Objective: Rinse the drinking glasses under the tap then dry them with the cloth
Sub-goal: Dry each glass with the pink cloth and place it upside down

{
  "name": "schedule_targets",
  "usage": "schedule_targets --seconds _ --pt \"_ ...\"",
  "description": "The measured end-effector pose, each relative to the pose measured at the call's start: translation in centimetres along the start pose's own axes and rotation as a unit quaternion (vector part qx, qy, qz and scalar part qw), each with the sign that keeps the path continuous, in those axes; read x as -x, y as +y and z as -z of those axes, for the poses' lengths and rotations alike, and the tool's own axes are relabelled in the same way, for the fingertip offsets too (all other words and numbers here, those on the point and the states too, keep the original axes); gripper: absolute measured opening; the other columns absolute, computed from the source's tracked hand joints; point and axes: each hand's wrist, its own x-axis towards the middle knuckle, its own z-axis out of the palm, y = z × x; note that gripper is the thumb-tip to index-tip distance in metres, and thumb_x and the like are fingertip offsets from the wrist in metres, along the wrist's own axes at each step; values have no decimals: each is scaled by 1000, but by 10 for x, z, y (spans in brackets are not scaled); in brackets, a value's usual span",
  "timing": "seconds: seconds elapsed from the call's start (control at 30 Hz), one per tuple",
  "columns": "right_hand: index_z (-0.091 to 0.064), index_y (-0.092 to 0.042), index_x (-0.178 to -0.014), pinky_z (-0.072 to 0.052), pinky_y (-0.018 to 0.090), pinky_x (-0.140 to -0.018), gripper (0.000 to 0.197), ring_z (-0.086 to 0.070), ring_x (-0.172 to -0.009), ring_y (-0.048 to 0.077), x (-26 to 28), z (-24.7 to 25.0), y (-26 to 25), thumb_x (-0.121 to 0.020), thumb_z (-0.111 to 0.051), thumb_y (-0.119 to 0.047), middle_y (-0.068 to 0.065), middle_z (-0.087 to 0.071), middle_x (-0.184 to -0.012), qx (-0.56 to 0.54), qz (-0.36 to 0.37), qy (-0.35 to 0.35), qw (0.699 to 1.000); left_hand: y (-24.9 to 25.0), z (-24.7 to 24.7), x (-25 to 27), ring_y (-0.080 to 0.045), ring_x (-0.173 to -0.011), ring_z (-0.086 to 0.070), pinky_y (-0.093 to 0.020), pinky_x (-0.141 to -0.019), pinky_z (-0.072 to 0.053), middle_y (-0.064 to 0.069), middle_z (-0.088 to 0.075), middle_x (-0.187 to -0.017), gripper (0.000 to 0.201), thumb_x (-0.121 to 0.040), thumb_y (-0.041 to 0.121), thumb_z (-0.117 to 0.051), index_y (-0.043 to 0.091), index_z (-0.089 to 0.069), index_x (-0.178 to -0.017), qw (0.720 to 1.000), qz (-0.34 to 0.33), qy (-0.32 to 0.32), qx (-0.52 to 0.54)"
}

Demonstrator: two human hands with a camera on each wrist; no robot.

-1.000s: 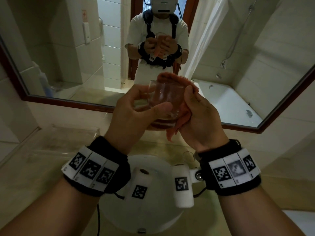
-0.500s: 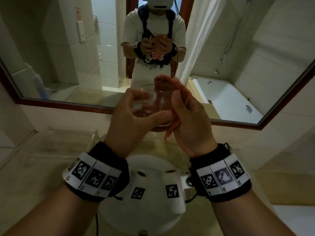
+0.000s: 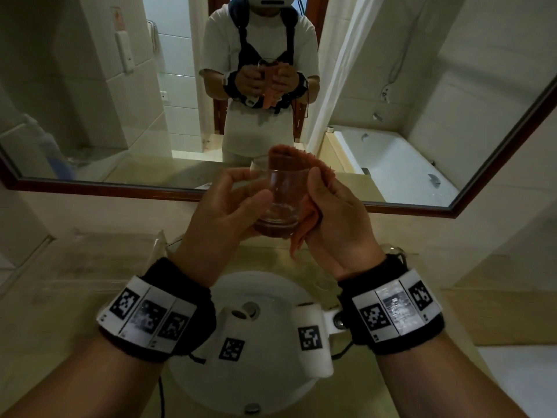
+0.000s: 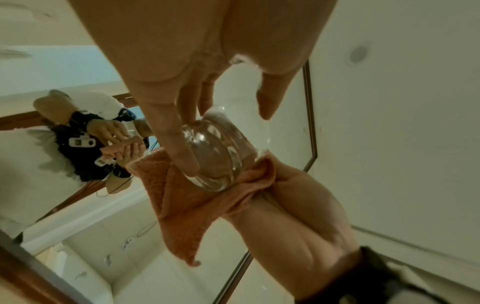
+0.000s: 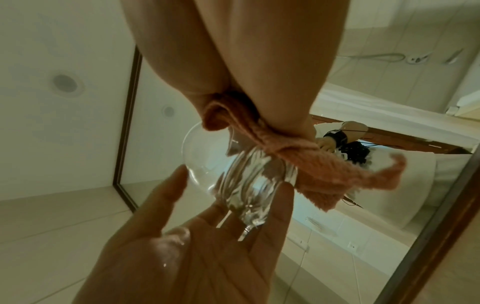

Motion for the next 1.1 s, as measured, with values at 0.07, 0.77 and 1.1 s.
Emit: schedule_targets --seconds 0.07,0.77,1.1 --pt "-62 -21 -125 -57 55 -80 36 -61 -97 54 0 -1 2 -96 -51 -40 32 -63 -117 47 7 -7 999 0 -3 -1 -26 -106 -70 -41 -77 -59 -6 -70 -116 58 -75 37 -82 15 -56 -122 997 -25 10 -66" --pt "-62 -16 -126 -48 43 -43 38 -59 -63 60 7 9 -7 -102 -38 1 38 -65 -81 259 42 -12 965 -1 7 -1 -12 -108 -68 -40 -88 -60 -1 -64 -126 69 -67 59 -72 29 -59 -128 976 -83 74 -188" --pt "-63 -19 -129 -46 52 -39 46 -58 -59 60 10 6 -19 -99 -40 6 41 -64 -85 244 41 -50 968 15 4 0 1 -98 -68 -30 -86 -58 31 -69 -102 47 -61 38 -86 35 -66 -103 976 -86 13 -199"
